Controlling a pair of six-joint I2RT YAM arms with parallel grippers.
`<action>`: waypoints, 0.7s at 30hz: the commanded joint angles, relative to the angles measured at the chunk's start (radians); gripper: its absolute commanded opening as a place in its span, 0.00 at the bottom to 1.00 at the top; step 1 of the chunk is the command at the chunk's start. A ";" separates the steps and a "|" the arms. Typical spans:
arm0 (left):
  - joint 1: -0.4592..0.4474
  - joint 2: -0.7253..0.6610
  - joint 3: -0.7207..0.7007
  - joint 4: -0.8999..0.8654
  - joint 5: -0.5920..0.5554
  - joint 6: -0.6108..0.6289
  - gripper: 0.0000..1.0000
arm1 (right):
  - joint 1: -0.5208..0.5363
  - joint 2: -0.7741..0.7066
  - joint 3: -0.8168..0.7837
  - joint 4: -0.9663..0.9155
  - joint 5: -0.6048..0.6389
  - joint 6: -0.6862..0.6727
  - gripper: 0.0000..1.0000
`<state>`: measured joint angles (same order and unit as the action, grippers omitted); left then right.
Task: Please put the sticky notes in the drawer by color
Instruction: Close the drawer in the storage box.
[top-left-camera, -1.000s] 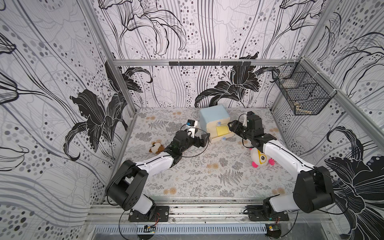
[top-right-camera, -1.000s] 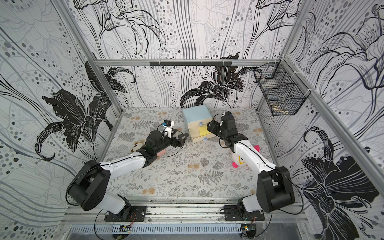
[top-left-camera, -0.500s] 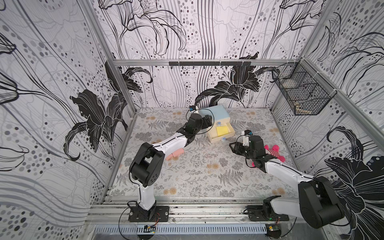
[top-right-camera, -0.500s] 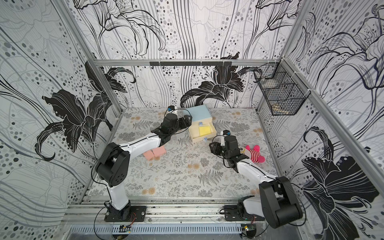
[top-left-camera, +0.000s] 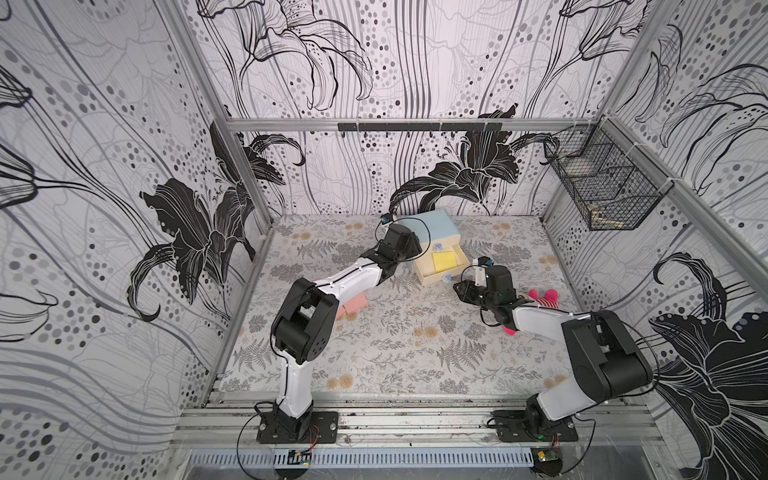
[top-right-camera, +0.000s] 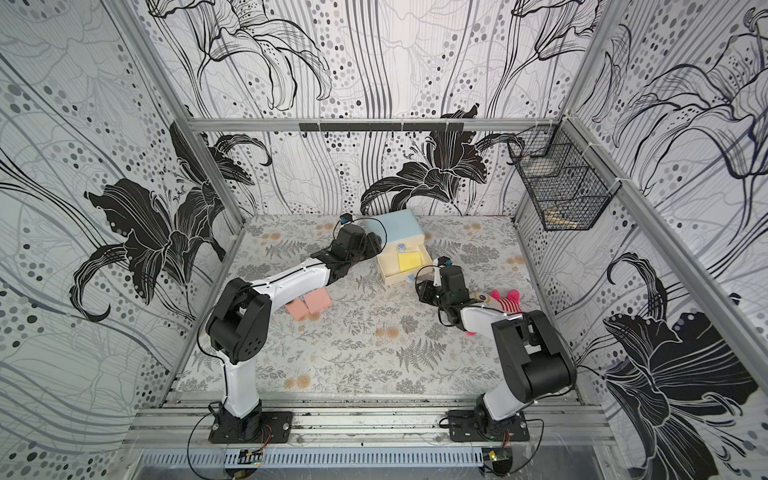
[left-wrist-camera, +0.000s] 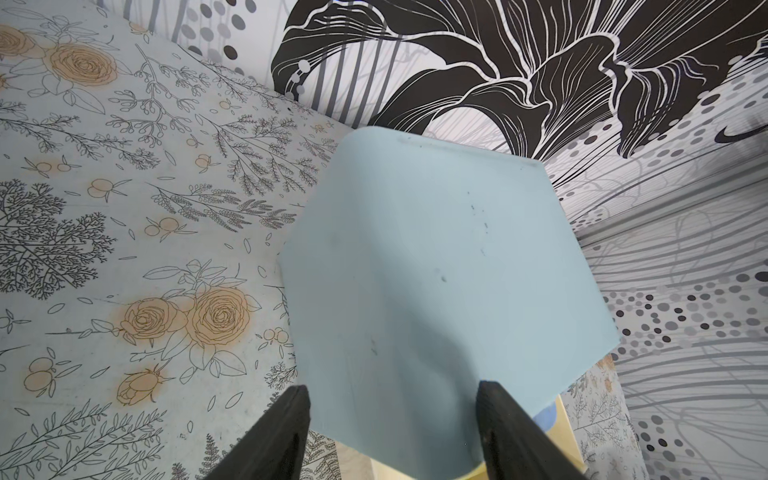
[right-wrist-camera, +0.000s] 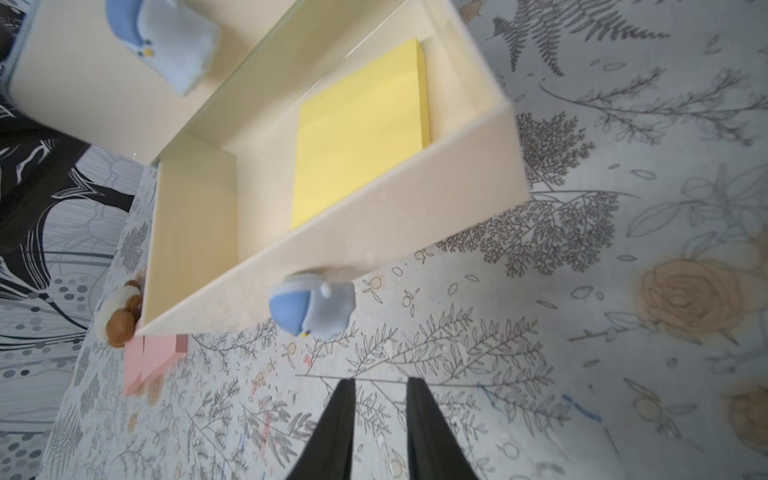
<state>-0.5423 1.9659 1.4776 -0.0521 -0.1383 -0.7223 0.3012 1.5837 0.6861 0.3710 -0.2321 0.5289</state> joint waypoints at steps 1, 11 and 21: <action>0.005 0.012 0.006 -0.026 0.005 0.012 0.66 | -0.002 0.045 0.059 0.039 0.022 -0.024 0.25; 0.006 0.046 0.012 -0.024 0.022 0.012 0.61 | -0.002 0.160 0.142 0.124 0.031 -0.011 0.19; 0.018 0.060 0.013 -0.026 0.032 0.015 0.59 | -0.002 0.227 0.205 0.197 0.033 -0.007 0.17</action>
<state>-0.5354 1.9812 1.4887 -0.0307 -0.1093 -0.7219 0.3012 1.7893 0.8352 0.4671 -0.2096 0.5224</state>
